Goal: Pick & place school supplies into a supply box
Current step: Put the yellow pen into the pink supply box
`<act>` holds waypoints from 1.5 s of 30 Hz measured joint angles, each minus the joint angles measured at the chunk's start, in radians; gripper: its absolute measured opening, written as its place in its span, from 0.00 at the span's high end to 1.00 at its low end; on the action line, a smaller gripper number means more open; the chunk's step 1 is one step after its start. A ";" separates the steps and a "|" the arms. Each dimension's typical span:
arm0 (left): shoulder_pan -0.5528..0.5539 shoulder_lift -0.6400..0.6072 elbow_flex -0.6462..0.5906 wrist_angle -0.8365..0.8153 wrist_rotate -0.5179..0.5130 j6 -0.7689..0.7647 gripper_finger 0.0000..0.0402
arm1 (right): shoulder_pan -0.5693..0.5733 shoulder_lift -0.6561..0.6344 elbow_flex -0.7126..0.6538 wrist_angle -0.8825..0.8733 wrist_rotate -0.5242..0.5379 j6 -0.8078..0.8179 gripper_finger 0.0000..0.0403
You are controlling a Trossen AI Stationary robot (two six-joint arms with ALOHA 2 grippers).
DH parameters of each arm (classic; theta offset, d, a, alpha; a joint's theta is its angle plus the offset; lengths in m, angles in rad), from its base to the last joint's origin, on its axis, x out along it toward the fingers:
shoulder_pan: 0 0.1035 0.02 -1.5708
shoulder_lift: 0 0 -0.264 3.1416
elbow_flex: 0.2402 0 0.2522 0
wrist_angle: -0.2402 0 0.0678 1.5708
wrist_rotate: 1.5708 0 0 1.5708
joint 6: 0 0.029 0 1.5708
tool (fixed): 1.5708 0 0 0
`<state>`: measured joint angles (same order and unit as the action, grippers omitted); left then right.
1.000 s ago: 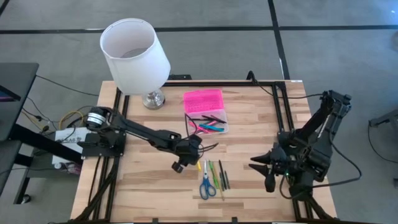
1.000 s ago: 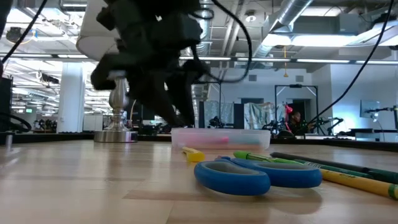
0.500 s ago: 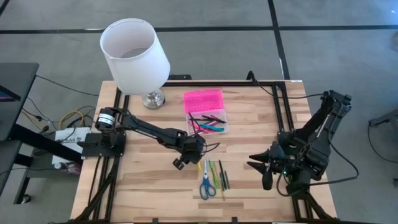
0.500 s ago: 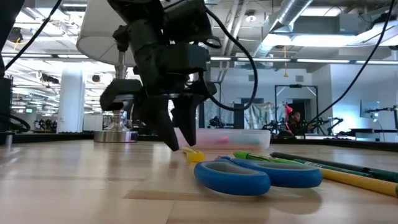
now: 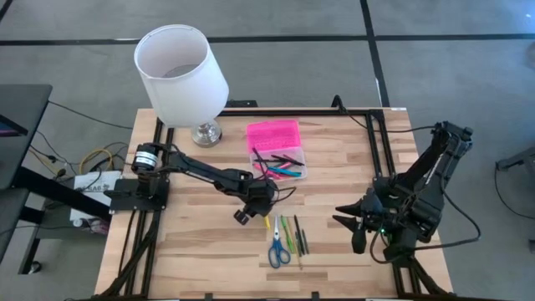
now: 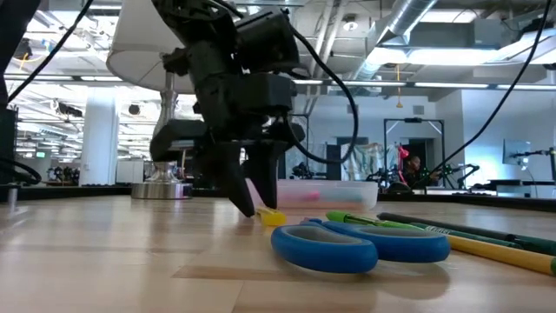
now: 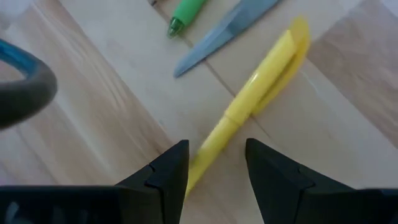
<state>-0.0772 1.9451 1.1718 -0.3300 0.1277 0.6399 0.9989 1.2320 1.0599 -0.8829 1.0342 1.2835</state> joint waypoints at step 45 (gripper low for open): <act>-0.166 0.038 0.069 -0.264 -0.061 -0.736 0.92 | 0.003 0.000 0.000 -0.086 -0.017 0.000 0.70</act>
<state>-0.2436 1.9827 1.2411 -0.5936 0.0666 -0.0959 1.0016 1.2320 1.0603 -0.9691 1.0176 1.2835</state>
